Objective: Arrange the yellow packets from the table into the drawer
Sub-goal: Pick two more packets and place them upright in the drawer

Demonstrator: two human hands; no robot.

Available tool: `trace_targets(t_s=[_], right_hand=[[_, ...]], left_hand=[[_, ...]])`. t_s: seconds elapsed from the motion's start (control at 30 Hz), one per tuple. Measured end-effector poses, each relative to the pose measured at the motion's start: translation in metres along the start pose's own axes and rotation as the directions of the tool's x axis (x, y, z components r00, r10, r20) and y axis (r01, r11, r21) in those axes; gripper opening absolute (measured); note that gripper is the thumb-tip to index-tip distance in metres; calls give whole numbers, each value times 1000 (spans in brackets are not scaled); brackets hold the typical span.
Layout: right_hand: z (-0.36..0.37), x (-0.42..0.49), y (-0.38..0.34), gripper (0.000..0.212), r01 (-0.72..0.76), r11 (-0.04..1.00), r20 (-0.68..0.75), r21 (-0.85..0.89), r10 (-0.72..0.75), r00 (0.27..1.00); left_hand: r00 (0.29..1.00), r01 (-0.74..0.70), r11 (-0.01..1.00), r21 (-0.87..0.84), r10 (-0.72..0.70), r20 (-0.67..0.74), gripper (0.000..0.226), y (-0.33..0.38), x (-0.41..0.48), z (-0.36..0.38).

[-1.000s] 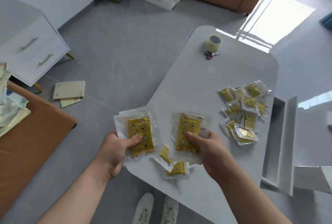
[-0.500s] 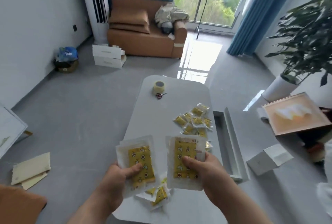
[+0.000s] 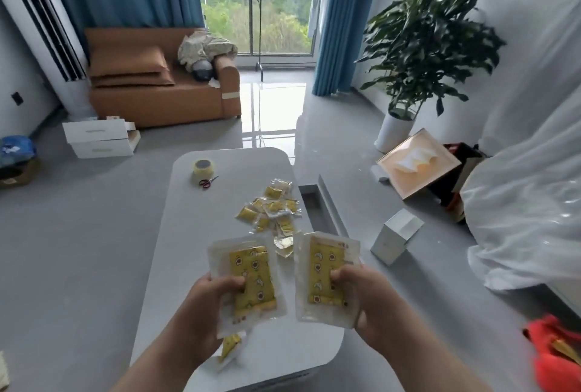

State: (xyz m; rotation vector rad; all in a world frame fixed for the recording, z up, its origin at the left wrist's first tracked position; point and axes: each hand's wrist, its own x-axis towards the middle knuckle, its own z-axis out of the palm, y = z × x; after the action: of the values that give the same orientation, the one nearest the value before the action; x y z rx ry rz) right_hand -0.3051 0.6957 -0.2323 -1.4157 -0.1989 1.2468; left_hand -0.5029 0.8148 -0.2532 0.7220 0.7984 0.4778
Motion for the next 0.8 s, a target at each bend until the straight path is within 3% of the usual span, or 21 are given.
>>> trace_targets(t_s=[0.23, 0.7, 0.8], right_hand=[[-103, -57, 1, 22, 99, 995, -87, 21, -97, 992], [-271, -138, -20, 16, 249, 961, -300, 122, -204, 932], [-296, -128, -29, 15, 257, 956, -332, 142, -199, 922]], left_hand=[[998, -27, 991, 128, 19, 61, 49, -49, -17, 86], [992, -45, 952, 302, 7, 126, 20, -133, -8, 246], [991, -28, 948, 316, -15, 133, 30, -139, 16, 271]])
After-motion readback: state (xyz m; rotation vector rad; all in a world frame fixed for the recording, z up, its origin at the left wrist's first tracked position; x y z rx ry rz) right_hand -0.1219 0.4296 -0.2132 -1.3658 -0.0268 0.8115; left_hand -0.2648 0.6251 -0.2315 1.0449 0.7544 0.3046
